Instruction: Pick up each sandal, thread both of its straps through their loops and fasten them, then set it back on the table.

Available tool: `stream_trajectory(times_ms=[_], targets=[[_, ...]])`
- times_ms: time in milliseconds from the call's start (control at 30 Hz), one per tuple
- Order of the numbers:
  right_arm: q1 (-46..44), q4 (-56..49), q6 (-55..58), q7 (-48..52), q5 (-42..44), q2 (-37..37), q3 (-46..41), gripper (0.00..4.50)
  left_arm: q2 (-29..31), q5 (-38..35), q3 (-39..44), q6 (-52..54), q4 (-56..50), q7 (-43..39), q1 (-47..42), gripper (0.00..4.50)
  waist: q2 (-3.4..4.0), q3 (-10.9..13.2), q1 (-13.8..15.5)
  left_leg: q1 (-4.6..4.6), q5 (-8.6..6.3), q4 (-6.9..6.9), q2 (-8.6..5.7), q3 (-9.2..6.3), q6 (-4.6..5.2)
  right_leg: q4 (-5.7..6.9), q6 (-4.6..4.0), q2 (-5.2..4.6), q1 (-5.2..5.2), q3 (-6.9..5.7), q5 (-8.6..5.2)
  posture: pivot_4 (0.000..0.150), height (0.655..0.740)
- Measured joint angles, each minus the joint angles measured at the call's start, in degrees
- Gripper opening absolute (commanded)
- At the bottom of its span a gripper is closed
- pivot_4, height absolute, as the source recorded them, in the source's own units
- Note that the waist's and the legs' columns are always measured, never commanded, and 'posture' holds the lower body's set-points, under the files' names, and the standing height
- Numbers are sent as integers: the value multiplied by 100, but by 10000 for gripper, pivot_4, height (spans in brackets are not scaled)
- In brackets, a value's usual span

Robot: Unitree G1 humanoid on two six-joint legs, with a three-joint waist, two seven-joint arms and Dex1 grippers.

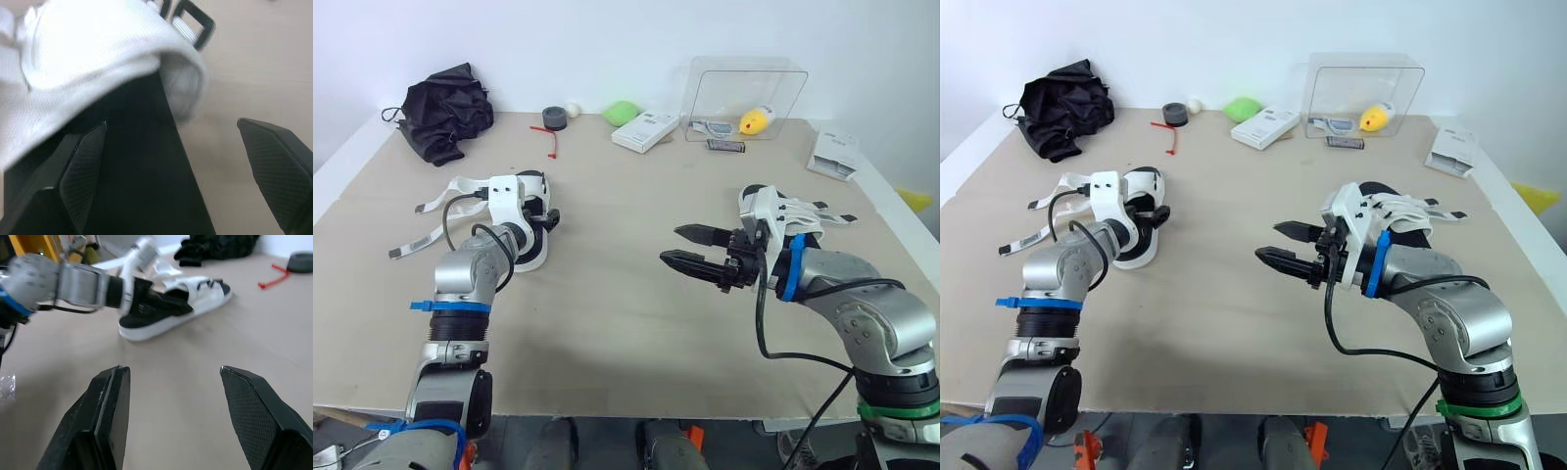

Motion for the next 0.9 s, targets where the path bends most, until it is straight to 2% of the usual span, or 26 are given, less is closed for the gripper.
stream_trajectory(times_ms=[100, 200, 333, 433, 567, 600, 633, 667, 900], targets=[[-1, -22, -325, -310, -362, 190, 104, 32124, -30, 238, -72, -346, 663, -113, -354, 44186, 0, 0, -1, -1, 6, -1, 1, 0, -10, 0, 4, 1, -2, 0, 2, 1500, 7400], [-5, -27, -394, -530, -395, 494, 188, 32124, -76, 442, -163, -716, 1217, -232, -604, 44186, 0, 0, -1, -1, 8, -2, 0, -1, -12, 1, 4, 0, -2, 0, 3, 1500, 7400], [-5, -48, -419, -618, -445, 522, 238, 32124, -150, 705, -211, -1295, 1988, -370, -917, 44186, 0, -1, 5, -1, 9, -1, -3, -1, -12, 1, 7, -3, 1, 0, 5, 1500, 7400], [-4, -86, -429, -626, -448, 522, 238, 32124, -173, 841, -185, -1666, 2544, -397, -1143, 35367, 0, -1, 2, 0, 14, -1, -2, -1, -9, 1, 13, -2, 0, 0, 7, 1500, 7400], [-3, -85, -441, -637, -450, 525, 238, 32124, -177, 988, -57, -2139, 3210, -339, -1386, 15617, 0, -1, 7, -1, 21, -1, -3, -3, -3, 1, 21, -2, 1, -3, 9, 1500, 7400], [-3, -85, -447, -640, -451, 527, 238, 32124, -188, 1004, -39, -2235, 3339, -328, -1448, 9428, 0, -1, 9, -2, 23, -1, -4, -3, -2, 1, 24, -3, 1, -3, 11, 1500, 7400], [-3, -85, -454, -643, -455, 527, 239, 32124, -210, 1024, -26, -2348, 3481, -313, -1521, 5977, 0, -1, 8, -2, 24, -1, -5, -2, -3, 0, 27, -6, 1, -3, 13, 1500, 7400], [-3, -86, -458, -646, -458, 527, 240, 32124, -224, 1034, -16, -2431, 3603, -295, -1590, 409, -1, -1, 5, -2, 26, -1, -6, -1, -3, 0, 29, -6, 1, -2, 14, 1500, 7400], [-2, -86, -465, -651, -466, 521, 244, 32124, -218, 1109, 31, -2698, 3902, -300, -1688, 409, 0, -1, 0, -1, 31, -2, -2, -2, -5, 1, 28, -1, -1, -3, 17, 1500, 7400]])
